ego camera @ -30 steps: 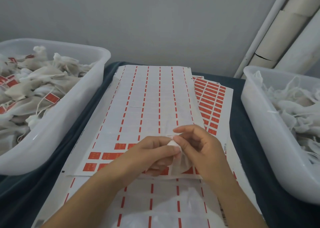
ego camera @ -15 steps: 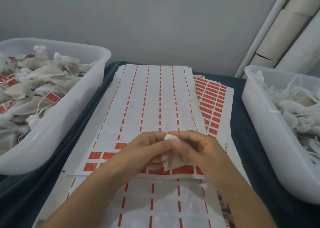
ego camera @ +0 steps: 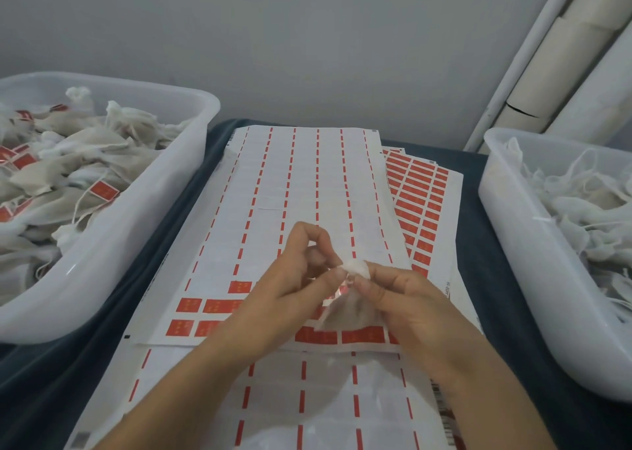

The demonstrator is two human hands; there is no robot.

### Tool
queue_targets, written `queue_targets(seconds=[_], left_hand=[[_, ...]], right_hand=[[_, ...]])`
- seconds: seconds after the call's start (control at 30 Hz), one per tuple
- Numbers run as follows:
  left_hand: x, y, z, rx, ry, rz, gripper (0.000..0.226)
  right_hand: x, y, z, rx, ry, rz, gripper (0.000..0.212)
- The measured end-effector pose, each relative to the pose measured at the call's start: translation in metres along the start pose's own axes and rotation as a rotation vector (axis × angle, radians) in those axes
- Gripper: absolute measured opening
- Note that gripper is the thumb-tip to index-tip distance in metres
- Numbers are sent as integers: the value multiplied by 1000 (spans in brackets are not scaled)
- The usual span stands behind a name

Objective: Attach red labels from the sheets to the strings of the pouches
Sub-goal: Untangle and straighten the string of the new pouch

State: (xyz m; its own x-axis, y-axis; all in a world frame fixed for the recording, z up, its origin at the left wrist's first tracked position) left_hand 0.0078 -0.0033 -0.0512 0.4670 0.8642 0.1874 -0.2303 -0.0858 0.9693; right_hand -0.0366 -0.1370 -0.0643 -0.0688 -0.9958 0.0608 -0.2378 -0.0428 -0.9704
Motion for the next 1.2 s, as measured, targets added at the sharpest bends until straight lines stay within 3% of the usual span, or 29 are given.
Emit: queue_targets(seconds=[0.1, 0.27, 0.37, 0.43, 0.5, 0.67, 0.83, 1.03, 1.13, 1.2], left_hand=[[2, -1, 2, 106, -32, -285, 19], [1, -5, 3, 221, -9, -439, 36], [-1, -8, 2, 175, 84, -259, 41], [1, -9, 2, 95, 197, -6, 39], [-1, -7, 2, -30, 209, 217, 37], [-7, -8, 1, -124, 138, 261, 23], [11, -5, 3, 10, 223, -47, 30], [31, -11, 5, 157, 348, -489, 24], [27, -14, 6, 168, 327, -615, 26], [25, -13, 8, 150, 280, -702, 26]], right_hand=[[-6, -3, -5, -87, -189, 157, 29], [-3, -1, -3, -120, -159, 343, 26], [1, -2, -1, -26, -34, 248, 22], [4, 0, 0, 26, 80, 135, 23], [6, 1, 2, 66, 159, 42, 24], [4, 3, 4, 84, 179, 29, 31], [4, -1, 2, 77, 86, 119, 20], [-2, -4, 2, 68, -38, 77, 44], [-6, -2, 0, 66, -29, -15, 45], [4, -9, -1, 93, 79, -139, 38]])
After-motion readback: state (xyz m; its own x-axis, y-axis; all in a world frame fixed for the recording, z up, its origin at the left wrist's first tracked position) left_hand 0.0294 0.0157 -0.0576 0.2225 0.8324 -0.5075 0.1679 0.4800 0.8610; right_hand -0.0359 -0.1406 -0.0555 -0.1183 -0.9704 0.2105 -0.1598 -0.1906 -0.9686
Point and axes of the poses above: each hand's wrist, its own z-axis towards the middle knuckle, its own x-axis out of the back of the hand, y = z × x, the point moved 4 cm from there along z, towards the middle knuckle, and after that the axes turned 5 degrees about y, right-handed, at the moved point
